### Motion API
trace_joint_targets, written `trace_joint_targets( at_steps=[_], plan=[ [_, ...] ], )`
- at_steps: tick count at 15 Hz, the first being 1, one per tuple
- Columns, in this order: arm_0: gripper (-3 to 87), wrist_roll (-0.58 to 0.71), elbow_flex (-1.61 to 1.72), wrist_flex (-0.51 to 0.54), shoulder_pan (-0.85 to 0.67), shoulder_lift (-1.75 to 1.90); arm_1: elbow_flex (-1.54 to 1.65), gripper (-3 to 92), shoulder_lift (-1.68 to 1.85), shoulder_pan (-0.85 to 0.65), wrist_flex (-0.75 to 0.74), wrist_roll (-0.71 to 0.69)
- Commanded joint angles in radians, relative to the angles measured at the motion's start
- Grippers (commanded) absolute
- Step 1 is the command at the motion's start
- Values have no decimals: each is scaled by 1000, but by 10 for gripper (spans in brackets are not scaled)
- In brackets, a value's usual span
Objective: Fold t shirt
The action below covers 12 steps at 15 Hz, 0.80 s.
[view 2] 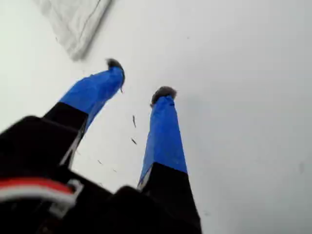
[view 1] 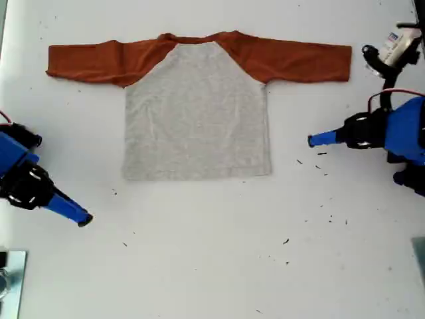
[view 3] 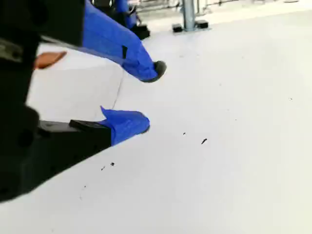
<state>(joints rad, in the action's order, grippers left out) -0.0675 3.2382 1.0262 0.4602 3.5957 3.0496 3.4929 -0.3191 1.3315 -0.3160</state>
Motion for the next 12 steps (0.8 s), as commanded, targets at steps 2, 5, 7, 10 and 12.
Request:
trace_joint_targets(
  at_steps=[2,5,7,10,12],
  plan=[
    [-3,-26,12,-15,-129,11,63,36,11,32,-11,57],
    [-3,14,12,-3,-167,11,58,35,11,61,-11,48],
    [-3,87,12,-3,-258,11,-15,33,3,72,-5,48],
    [-3,98,12,-6,-282,11,-569,33,-492,-176,130,-210],
    [-3,184,12,-5,-287,11,-1039,35,-877,-448,270,-518]
  ],
)
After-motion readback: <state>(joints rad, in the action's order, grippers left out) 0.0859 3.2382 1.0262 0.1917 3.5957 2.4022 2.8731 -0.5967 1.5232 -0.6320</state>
